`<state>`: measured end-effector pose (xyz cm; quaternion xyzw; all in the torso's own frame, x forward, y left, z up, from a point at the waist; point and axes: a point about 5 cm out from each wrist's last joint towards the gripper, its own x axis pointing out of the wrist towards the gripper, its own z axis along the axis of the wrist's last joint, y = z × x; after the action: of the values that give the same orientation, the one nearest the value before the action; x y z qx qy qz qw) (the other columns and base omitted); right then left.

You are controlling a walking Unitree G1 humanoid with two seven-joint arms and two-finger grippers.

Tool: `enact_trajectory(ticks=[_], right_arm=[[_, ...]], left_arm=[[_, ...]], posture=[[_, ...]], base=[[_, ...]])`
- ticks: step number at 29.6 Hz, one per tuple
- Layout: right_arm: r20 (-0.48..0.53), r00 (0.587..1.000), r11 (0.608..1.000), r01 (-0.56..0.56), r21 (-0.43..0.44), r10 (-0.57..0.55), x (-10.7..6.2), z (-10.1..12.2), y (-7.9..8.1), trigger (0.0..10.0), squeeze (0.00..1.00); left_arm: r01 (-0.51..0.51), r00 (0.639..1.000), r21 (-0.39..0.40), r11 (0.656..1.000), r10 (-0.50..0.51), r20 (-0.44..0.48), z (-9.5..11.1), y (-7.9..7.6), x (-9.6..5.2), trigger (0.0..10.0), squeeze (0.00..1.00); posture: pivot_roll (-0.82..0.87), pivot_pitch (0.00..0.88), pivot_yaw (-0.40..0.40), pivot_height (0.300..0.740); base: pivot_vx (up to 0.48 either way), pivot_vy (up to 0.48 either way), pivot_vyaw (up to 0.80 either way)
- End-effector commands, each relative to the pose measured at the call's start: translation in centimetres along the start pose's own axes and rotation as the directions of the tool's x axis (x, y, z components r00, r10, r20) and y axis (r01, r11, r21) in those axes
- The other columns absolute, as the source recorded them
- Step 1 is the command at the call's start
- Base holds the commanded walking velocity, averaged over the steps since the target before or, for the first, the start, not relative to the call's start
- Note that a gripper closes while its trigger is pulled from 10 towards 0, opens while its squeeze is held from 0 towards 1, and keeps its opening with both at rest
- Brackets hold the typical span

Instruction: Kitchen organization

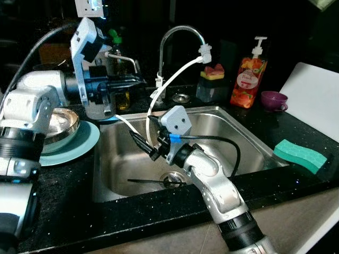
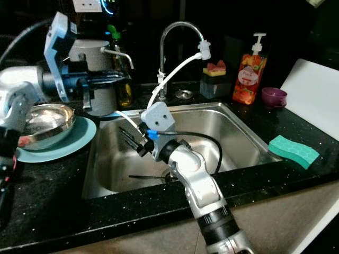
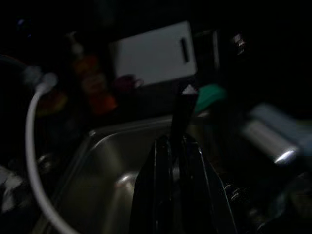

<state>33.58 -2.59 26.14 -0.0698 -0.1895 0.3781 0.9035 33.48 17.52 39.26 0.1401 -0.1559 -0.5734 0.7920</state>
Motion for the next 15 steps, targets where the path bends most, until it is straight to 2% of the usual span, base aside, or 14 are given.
enact_trajectory(ticks=[1,6,9,10,11,12,14,15], right_arm=[[0.004,0.995,0.995,0.097,0.002,-0.097,0.1,0.3,-1.5,10.0,0.0],[0.003,0.99,0.99,0.139,0.007,-0.139,0.2,0.4,-2.2,10.0,0.0],[0.023,0.991,0.991,0.131,0.03,-0.132,0.1,0.7,-2.2,10.0,0.0],[0.051,0.994,0.995,0.089,0.056,-0.091,-0.1,1.2,-1.8,10.0,0.0],[0.051,0.994,0.995,0.089,0.056,-0.091,-0.1,1.2,-1.8,10.0,0.0],[0.083,0.996,0.997,0.029,0.076,-0.035,-0.4,1.6,-1.3,10.0,0.0],[0.12,0.988,0.99,-0.105,0.092,0.093,-1.4,2.1,0.1,10.0,0.0],[0.123,0.984,0.986,-0.14,0.091,0.129,-1.8,2.2,0.6,10.0,0.0]], left_arm=[[0.078,0.997,-0.036,0.996,-0.078,0.005,0.0,-1.0,-0.1,10.0,0.0],[0.111,0.994,-0.084,0.99,-0.11,0.01,0.1,-2.0,-0.1,10.0,0.0],[0.059,0.998,-0.068,0.996,-0.059,-0.006,-0.2,-1.9,0.0,10.0,0.0],[-0.044,0.998,-0.004,0.999,0.044,-0.035,-0.7,-1.1,0.2,10.0,0.0],[-0.044,0.998,-0.004,0.999,0.044,-0.035,-0.7,-1.1,0.2,10.0,0.0],[-0.147,0.987,0.037,0.988,0.149,-0.052,-1.1,-0.1,0.2,10.0,0.0],[-0.314,0.941,0.173,0.934,0.33,-0.077,-1.7,1.3,-0.1,10.0,0.0],[-0.356,0.922,0.207,0.911,0.378,-0.078,-1.8,1.6,-0.2,10.0,0.0]], posture=[[0.12,0.054,-0.038,0.74],[0.12,0.051,-0.041,0.74],[0.11,0.049,-0.04,0.74],[0.12,0.049,-0.043,0.74],[0.12,0.049,-0.043,0.74],[0.12,0.049,-0.043,0.74],[0.11,0.05,-0.042,0.74],[0.11,0.05,-0.042,0.74]], base=[[0.0,0.0,0.0],[0.0,0.0,0.0],[0.0,0.0,0.0],[0.0,0.0,0.0],[0.0,0.0,0.0],[0.0,0.0,0.0],[0.0,0.0,0.0],[0.0,0.0,0.0]])
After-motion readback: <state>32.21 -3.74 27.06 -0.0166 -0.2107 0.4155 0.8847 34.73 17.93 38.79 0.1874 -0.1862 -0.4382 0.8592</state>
